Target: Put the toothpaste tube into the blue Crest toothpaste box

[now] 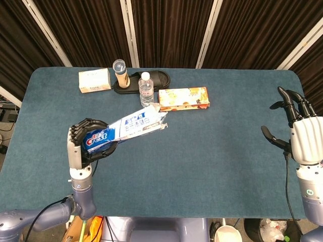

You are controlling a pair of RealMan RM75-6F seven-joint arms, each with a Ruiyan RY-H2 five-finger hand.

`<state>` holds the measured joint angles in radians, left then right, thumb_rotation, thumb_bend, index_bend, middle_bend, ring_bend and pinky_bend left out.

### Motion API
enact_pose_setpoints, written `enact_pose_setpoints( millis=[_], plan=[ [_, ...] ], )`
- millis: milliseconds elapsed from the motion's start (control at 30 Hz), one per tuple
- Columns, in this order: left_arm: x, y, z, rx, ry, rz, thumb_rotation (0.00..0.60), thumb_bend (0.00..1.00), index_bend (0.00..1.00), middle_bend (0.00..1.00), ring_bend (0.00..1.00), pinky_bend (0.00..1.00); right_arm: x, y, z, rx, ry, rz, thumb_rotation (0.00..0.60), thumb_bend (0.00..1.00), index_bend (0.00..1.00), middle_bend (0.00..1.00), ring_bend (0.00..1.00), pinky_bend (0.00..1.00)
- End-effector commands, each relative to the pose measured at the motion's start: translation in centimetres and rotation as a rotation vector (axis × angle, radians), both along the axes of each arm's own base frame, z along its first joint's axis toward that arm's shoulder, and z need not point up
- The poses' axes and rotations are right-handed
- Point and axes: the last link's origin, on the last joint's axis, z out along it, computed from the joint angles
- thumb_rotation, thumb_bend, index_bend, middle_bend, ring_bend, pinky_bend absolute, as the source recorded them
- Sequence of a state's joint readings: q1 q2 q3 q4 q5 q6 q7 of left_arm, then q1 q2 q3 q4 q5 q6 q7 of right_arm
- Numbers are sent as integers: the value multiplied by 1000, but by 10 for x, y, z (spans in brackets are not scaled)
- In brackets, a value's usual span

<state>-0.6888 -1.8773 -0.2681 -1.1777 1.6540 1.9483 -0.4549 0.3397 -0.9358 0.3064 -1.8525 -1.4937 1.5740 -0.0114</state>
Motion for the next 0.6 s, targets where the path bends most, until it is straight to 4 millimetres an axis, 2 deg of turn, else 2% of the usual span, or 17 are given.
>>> enact_pose_setpoints(
  millis=[33, 200, 367, 600],
  plan=[
    [-35, 4, -27, -120, 134, 124, 600, 572, 387, 574, 573, 656, 5, 0, 0, -1, -4, 17, 600, 246, 22, 427, 168, 238],
    [-60, 3, -61, -267, 252, 231, 600, 571, 396, 578, 573, 655, 11, 3, -4, 15, -12, 29, 600, 245, 22, 427, 168, 238],
    [-75, -2, -91, -356, 364, 291, 600, 568, 397, 577, 574, 655, 14, 5, -9, 27, -17, 31, 600, 245, 22, 427, 168, 238],
    [-91, -9, -117, -420, 454, 342, 600, 560, 348, 521, 528, 644, 16, 9, -14, 39, -23, 34, 600, 245, 22, 427, 168, 238]
  ],
)
